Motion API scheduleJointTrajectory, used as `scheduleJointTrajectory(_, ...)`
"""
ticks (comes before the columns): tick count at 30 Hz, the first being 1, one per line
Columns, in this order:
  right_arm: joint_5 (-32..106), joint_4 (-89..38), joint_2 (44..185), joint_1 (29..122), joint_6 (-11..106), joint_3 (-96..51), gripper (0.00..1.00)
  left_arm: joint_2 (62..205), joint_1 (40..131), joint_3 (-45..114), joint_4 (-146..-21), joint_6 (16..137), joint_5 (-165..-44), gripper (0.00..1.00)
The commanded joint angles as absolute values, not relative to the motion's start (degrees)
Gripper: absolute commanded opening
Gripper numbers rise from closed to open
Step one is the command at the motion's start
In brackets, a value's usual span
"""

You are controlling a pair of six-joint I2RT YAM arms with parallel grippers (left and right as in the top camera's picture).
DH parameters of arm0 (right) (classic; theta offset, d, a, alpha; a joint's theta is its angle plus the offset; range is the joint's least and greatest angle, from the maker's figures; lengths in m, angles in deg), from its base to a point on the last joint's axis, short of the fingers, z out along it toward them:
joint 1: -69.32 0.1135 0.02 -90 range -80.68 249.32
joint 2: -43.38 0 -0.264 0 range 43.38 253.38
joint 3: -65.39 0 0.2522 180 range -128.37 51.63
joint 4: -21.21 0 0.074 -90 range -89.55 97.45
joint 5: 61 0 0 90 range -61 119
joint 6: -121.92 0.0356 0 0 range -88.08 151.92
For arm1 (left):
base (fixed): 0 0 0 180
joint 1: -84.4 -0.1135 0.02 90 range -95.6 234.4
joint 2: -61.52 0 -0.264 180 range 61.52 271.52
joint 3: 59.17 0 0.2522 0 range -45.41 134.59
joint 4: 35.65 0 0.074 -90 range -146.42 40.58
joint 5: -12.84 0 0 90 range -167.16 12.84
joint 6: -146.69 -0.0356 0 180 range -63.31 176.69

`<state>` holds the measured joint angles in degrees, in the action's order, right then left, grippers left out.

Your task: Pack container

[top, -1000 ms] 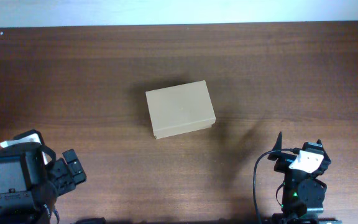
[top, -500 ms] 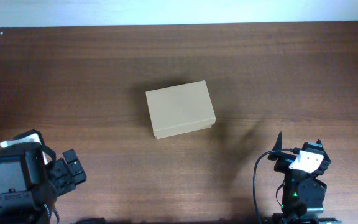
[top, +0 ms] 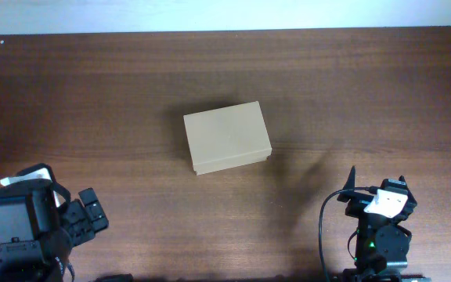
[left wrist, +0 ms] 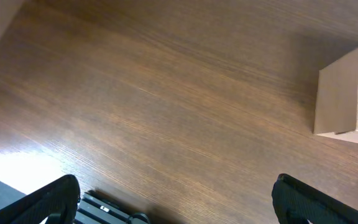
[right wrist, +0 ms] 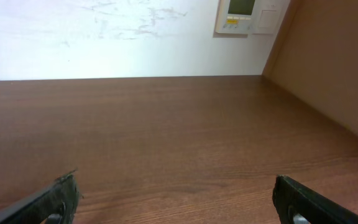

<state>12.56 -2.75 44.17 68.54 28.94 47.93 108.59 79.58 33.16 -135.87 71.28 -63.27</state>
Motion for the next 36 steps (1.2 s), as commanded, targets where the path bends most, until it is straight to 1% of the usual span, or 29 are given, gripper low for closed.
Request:
scheduleJointTrajectory(1, 12.91, -2.60, 43.52, 68.17, 29.35, 48.47, 0.99, 108.22, 79.91, 33.05, -135.76, 71.63, -58.86, 1.00)
scheduleJointTrajectory(9, 12.91, -2.60, 43.52, 68.17, 29.35, 48.47, 0.99, 104.29, 80.28, 29.81, -135.72, 71.61, -58.42, 1.00)
scheduleJointTrajectory(12, 12.91, -2.60, 43.52, 68.17, 29.35, 48.47, 0.99, 102.52, 80.28, 27.69, -131.46, 71.63, -50.11, 1.00)
scheduleJointTrajectory(13, 12.91, -2.60, 43.52, 68.17, 29.35, 48.47, 0.99, 101.32, 80.28, 26.27, -124.90, 71.65, -48.08, 1.00)
scheduleJointTrajectory(18, 12.91, -2.60, 43.52, 68.17, 29.35, 48.47, 0.99, 95.74, 80.30, 18.34, -91.33, 71.65, -47.75, 1.00)
scheduleJointTrajectory(19, 12.88, -2.60, 43.52, 68.17, 29.35, 48.47, 0.99, 93.53, 80.30, 14.43, -82.30, 71.65, -47.75, 1.00)
scheduleJointTrajectory(22, 12.91, -2.60, 43.52, 68.17, 29.35, 48.47, 0.99, 88.99, 80.30, 4.68, -67.20, 71.65, -47.73, 1.00)
scheduleJointTrajectory(24, 12.91, -2.60, 43.52, 68.17, 29.35, 48.47, 0.99, 86.45, 80.61, -1.86, -59.94, 71.65, -47.73, 1.00)
scheduleJointTrajectory(28, 12.91, -2.60, 43.52, 68.17, 29.35, 48.47, 0.99, 82.39, 83.12, -12.57, -52.88, 71.65, -47.73, 1.00)
scheduleJointTrajectory(32, 12.91, -2.60, 43.52, 68.17, 29.35, 48.47, 0.99, 78.65, 86.46, -20.98, -52.62, 71.65, -47.75, 1.00)
scheduleJointTrajectory(36, 12.91, -2.60, 43.52, 68.17, 29.35, 48.47, 0.99, 75.61, 86.88, -27.93, -52.64, 71.68, -47.77, 1.00)
